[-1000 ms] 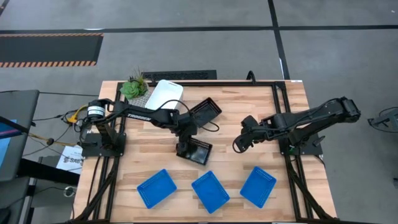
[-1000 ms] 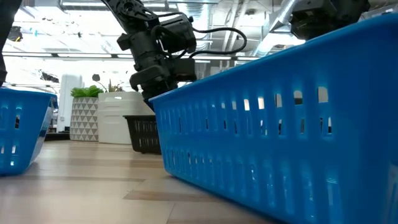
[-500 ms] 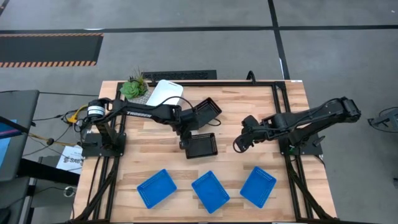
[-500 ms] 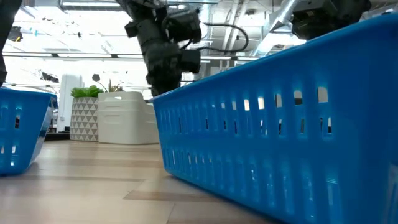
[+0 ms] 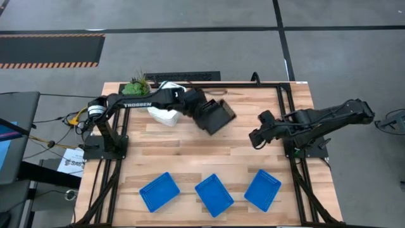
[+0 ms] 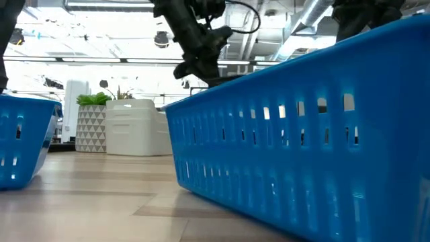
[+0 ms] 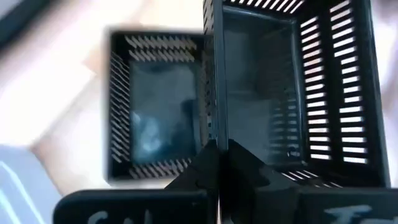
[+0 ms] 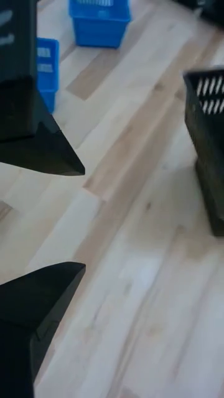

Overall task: Stack baskets by color
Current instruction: Stack the black bin on the black bins, then stack the left blue bin on the middle blue bin

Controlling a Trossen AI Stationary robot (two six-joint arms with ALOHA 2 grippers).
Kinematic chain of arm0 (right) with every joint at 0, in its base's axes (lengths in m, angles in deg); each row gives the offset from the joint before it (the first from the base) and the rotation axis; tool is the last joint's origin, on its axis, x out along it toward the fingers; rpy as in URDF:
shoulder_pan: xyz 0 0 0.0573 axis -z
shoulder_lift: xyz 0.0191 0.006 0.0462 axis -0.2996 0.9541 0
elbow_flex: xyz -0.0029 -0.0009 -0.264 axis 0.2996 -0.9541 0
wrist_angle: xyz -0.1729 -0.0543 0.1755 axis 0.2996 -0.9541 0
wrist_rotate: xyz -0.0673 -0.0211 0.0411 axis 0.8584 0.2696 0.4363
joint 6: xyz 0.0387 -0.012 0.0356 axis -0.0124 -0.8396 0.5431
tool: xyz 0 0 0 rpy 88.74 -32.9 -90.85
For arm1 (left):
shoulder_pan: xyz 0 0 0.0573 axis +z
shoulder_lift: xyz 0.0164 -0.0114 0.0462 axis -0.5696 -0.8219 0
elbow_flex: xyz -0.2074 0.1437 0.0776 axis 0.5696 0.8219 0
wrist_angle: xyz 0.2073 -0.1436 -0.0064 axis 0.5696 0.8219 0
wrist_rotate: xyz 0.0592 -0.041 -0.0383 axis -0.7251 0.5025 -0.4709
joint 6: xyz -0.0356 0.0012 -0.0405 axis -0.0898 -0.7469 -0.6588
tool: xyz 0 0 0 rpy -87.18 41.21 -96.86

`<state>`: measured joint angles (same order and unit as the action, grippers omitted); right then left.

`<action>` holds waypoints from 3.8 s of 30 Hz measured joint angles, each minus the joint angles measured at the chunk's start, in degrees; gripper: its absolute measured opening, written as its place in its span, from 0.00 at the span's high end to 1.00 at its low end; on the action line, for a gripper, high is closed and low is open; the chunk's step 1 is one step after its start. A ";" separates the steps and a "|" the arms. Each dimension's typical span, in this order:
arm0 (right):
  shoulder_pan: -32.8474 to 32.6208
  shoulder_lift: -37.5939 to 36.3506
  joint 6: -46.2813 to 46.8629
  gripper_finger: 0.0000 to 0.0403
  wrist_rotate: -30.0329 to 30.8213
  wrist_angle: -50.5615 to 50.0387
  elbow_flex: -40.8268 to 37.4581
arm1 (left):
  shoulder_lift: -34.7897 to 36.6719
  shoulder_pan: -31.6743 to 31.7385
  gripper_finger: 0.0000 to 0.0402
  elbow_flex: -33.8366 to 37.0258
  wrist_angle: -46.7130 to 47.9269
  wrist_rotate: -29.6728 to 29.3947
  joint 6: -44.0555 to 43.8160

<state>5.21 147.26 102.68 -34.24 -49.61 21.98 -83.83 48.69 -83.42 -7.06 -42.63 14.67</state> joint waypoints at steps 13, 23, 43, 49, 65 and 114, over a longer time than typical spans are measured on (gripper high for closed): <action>-2.45 -4.46 1.98 0.34 4.24 -2.23 0.01 | -5.62 6.93 1.00 0.23 -3.04 -2.38 7.61; -2.74 -2.70 1.85 0.34 4.26 -2.52 0.01 | -7.18 7.53 1.00 0.22 -0.04 -0.33 5.26; -2.76 -2.42 1.67 0.34 4.85 -2.42 0.01 | -7.16 7.29 0.77 0.22 3.32 2.43 1.31; -2.76 -2.42 1.41 0.34 4.87 -2.41 0.01 | -6.80 7.47 0.54 -3.78 10.13 2.66 3.74; -2.76 -0.34 -0.83 0.34 3.59 -2.37 -0.05 | 14.29 -14.63 0.47 -12.23 41.43 1.80 -11.83; -6.09 0.09 -10.76 0.34 2.13 0.37 -1.80 | 14.67 -48.88 0.97 43.20 -13.45 5.44 -57.73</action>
<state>-0.88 147.34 91.92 -32.11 -49.24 20.18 -69.15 -0.19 -40.21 -20.51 -37.19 -43.05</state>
